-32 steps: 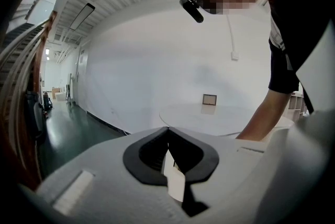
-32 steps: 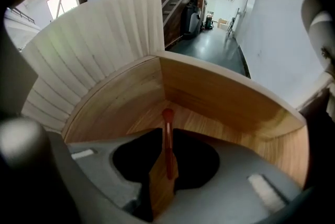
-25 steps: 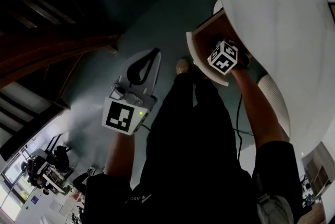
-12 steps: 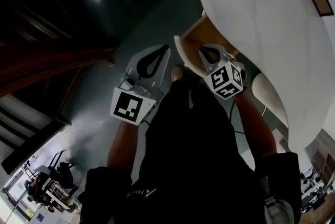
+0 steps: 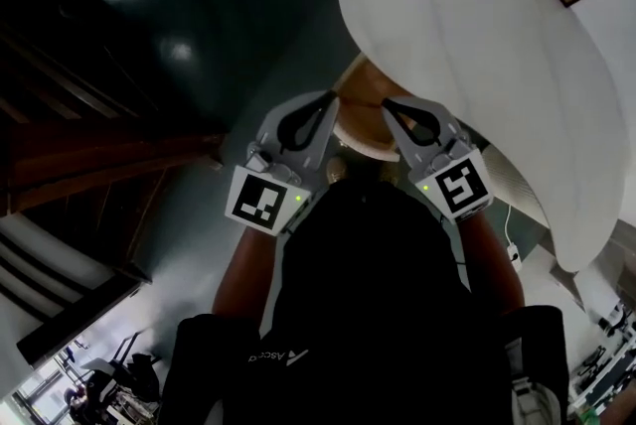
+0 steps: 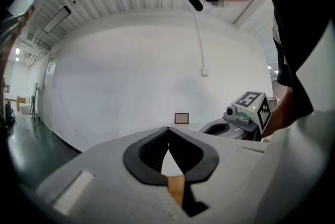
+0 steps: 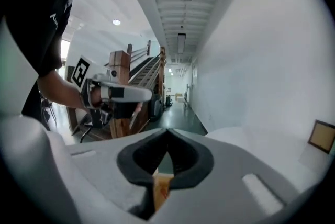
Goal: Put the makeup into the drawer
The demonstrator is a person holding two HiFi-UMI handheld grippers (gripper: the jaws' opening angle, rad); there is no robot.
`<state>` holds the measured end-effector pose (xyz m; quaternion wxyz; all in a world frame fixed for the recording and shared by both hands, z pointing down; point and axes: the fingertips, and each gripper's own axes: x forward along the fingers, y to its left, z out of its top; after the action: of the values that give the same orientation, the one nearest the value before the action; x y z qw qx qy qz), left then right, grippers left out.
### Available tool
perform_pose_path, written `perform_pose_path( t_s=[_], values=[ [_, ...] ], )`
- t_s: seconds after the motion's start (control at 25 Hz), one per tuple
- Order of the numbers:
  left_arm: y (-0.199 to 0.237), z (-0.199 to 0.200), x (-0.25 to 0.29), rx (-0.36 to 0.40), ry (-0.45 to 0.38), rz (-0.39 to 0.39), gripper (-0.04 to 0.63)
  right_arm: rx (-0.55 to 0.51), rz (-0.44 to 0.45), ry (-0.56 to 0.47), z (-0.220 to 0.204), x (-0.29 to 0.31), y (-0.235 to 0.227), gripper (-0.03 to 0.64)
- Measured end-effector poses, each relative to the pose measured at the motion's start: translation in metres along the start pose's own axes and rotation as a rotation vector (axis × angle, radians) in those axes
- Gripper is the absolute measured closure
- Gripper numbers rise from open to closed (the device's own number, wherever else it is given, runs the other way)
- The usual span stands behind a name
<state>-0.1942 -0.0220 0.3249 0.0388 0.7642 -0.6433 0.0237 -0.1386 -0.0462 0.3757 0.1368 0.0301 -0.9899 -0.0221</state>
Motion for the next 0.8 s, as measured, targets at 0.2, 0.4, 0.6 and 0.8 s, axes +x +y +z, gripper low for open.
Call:
perform_pose_path(
  t_s=[0.2, 0.4, 0.6, 0.8],
  values=[
    [-0.023, 0.019, 0.009, 0.032, -0.054, -0.063, 0.584, 0.109, -0.045, -0.152, 0.037, -0.033, -0.001, 0.614],
    [-0.050, 0.036, 0.022, 0.057, -0.099, -0.129, 0.584, 0.177, -0.054, -0.329, 0.062, -0.069, -0.015, 0.614],
    [-0.068, 0.047, 0.029, 0.068, -0.122, -0.174, 0.584, 0.158, -0.093, -0.410, 0.073, -0.095, -0.020, 0.614],
    [-0.075, 0.052, 0.035, 0.075, -0.130, -0.196, 0.584, 0.149, -0.138, -0.416, 0.071, -0.107, -0.024, 0.614]
  ],
)
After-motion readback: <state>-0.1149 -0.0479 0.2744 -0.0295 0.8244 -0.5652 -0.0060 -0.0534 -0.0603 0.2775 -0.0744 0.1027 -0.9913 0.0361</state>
